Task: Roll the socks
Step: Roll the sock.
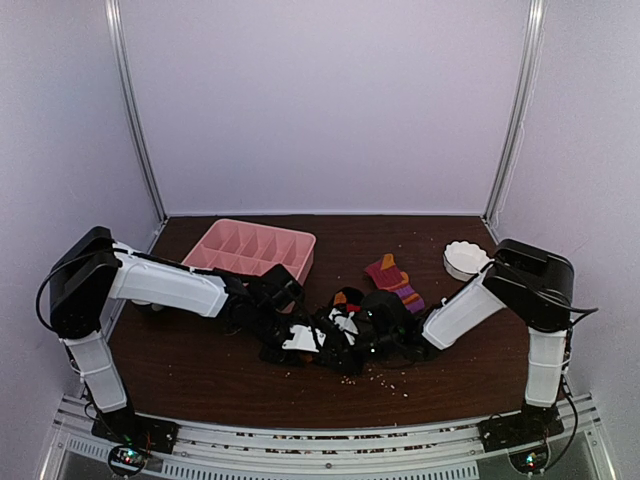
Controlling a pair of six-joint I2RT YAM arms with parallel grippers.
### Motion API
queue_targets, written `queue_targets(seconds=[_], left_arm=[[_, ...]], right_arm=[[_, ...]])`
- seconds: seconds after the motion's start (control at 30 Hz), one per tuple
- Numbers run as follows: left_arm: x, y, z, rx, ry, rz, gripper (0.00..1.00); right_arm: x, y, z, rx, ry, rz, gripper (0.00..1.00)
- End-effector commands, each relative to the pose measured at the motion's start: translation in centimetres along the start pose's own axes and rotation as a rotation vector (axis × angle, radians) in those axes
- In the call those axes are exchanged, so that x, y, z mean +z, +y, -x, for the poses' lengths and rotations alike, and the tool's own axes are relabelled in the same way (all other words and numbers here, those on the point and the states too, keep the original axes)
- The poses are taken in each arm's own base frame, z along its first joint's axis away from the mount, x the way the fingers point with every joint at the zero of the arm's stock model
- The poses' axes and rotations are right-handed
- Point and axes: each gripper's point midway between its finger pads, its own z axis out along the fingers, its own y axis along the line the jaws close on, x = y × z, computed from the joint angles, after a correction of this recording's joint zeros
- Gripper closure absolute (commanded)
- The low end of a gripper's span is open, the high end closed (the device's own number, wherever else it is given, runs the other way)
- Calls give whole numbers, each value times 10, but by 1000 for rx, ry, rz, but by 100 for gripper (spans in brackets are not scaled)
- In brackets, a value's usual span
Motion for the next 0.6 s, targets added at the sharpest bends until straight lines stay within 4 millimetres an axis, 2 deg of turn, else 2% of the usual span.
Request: queue_targets(seconds=[0.0, 0.23, 0.3, 0.33, 0.37, 0.43, 0.5, 0.57], left_arm=[[2, 10, 7, 1, -17, 26, 66], [17, -3, -6, -8, 45, -61, 78], [20, -6, -11, -17, 69, -86, 86], [22, -7, -12, -27, 80, -97, 93], [23, -8, -13, -38, 88, -111, 100], [22, -13, -13, -62, 90, -151, 100], [19, -17, -14, -84, 88, -190, 100], [17, -23, -16, -97, 94, -222, 100]], right_arm=[[-23, -28, -151, 252, 447, -147, 100], [-20, -23, -141, 247, 413, -115, 100], [-20, -20, -135, 237, 394, -102, 100], [-20, -19, -132, 231, 382, -100, 100], [-22, -19, -128, 220, 370, -104, 98], [-26, -20, -121, 197, 339, -122, 94], [-32, -22, -112, 167, 293, -153, 81], [-40, -25, -101, 132, 237, -195, 75]])
